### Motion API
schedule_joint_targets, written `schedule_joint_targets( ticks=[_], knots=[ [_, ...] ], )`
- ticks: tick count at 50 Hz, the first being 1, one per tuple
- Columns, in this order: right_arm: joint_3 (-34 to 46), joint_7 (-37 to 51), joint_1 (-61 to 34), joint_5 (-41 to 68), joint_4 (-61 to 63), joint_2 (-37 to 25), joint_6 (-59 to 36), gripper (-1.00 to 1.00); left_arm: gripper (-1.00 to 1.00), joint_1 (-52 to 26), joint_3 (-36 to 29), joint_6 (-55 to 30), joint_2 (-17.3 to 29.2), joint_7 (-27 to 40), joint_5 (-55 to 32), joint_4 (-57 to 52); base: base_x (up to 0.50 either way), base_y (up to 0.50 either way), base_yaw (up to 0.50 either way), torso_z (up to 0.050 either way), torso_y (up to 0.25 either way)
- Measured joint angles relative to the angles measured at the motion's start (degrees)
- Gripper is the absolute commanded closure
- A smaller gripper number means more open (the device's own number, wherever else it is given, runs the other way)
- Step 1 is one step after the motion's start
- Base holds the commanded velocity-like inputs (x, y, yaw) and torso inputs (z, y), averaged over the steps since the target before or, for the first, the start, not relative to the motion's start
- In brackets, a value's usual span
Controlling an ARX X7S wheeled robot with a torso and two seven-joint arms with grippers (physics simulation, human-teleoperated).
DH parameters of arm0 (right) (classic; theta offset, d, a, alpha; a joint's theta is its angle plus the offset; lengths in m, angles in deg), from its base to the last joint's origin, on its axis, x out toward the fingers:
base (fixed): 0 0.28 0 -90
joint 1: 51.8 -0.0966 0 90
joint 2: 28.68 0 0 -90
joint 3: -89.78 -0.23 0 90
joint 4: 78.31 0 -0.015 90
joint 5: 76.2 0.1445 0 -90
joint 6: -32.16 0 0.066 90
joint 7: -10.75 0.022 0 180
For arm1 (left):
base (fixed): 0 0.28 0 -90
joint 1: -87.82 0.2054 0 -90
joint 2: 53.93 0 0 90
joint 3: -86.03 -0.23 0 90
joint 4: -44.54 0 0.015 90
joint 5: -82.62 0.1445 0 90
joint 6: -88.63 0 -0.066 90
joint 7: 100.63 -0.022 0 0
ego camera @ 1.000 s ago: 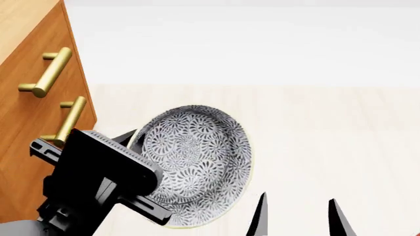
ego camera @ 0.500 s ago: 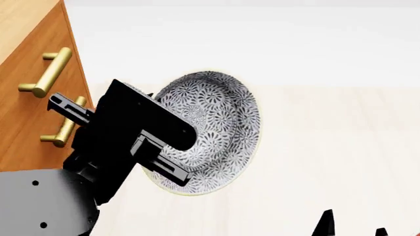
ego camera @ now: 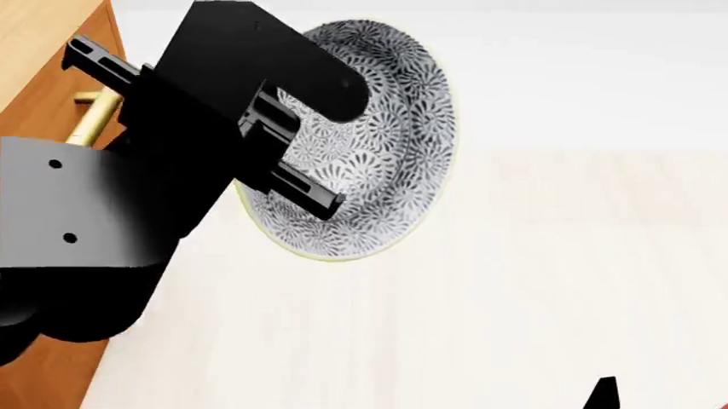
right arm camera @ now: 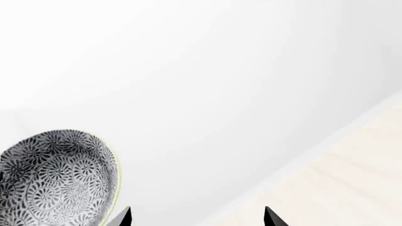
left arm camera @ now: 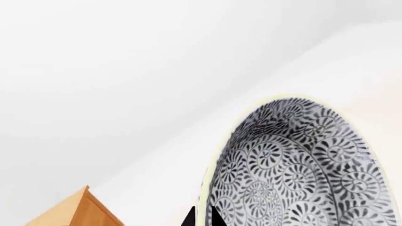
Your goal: Put the bowl on top of the cabinet.
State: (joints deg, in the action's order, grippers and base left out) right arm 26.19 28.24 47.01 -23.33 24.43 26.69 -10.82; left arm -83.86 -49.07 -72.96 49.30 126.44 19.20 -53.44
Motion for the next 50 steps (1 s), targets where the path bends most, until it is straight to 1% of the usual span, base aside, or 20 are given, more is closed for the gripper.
schedule_joint_targets(
  ticks=[6, 17, 24, 37, 50],
  knots=[
    [-0.1, -0.6, -0.4, 1.2, -0.3, 0.0, -0.2, -1.00, 1.00, -4.6, 1.2, -0.6, -0.7, -1.5, -0.2, 4.0, 0.00, 0.00, 0.00, 0.000, 0.000],
    [-0.9, -0.5, -0.4, 1.8, -0.3, 0.0, -0.2, -1.00, 1.00, -11.5, 0.4, 1.5, -1.6, -6.9, 2.0, 12.3, 0.00, 0.00, 0.00, 0.000, 0.000],
    [-1.5, -0.2, 0.1, 1.4, 0.1, 0.0, 0.0, -1.00, 1.00, -15.6, 1.1, 3.1, -2.2, -10.5, 2.7, 18.9, 0.00, 0.00, 0.00, 0.000, 0.001],
    [-2.4, 0.8, 0.3, 0.3, 0.0, 0.3, -0.2, -1.00, 1.00, -22.7, -0.6, 10.2, -4.0, -20.4, 7.8, 37.1, 0.00, 0.00, 0.00, 0.001, 0.000],
    [-3.3, 1.7, 0.3, -1.0, -0.3, 0.9, -0.6, -1.00, 1.00, -29.1, -2.7, 20.0, -7.9, -30.8, 13.1, 59.2, 0.00, 0.00, 0.00, 0.000, 0.001]
  ],
)
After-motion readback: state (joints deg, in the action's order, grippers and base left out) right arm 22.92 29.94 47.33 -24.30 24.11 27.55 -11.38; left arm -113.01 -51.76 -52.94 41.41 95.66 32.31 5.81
